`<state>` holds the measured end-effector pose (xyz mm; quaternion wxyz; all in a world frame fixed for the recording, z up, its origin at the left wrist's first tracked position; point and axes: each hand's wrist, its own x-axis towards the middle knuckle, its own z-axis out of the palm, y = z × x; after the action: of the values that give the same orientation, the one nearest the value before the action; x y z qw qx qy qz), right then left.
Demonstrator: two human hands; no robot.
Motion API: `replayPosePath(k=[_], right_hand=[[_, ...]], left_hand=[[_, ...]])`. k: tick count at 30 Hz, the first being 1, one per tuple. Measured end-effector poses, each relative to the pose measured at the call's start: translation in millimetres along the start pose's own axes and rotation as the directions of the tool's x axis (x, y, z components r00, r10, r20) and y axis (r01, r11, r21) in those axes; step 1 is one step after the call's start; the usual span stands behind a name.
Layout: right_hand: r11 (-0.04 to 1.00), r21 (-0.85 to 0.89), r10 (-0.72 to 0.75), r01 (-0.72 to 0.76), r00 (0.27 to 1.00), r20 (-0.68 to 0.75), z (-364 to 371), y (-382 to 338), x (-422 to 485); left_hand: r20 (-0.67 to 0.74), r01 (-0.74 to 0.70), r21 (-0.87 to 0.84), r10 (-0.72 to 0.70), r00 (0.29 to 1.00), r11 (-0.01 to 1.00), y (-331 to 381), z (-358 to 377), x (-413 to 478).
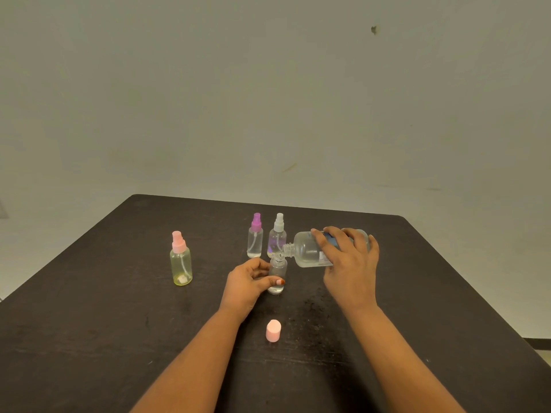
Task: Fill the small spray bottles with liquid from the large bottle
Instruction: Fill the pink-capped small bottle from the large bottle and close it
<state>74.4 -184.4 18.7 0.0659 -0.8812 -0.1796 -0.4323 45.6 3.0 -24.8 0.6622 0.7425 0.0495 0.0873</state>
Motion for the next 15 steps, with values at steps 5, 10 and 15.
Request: replayPosePath(k=[5, 10, 15], right_hand=[[1.0, 0.001, -0.004, 0.004, 1.0, 0.001, 0.0, -0.2, 0.9], [1.0, 0.0, -0.007, 0.007, 1.0, -0.003, -0.3, 0.0, 1.0], [1.0, 0.002, -0.006, 0.006, 1.0, -0.007, -1.1, -0.5, 1.6]], left_hand=[[0.005, 0.005, 0.002, -0.005, 1.0, 1.0, -1.1, -0.9, 0.9], [0.009, 0.009, 0.005, -0.009, 1.0, 1.0, 1.1, -0.6, -0.4], [0.007, 0.001, 0.003, -0.001, 1.0, 1.0, -0.2, -0.5, -0.1]])
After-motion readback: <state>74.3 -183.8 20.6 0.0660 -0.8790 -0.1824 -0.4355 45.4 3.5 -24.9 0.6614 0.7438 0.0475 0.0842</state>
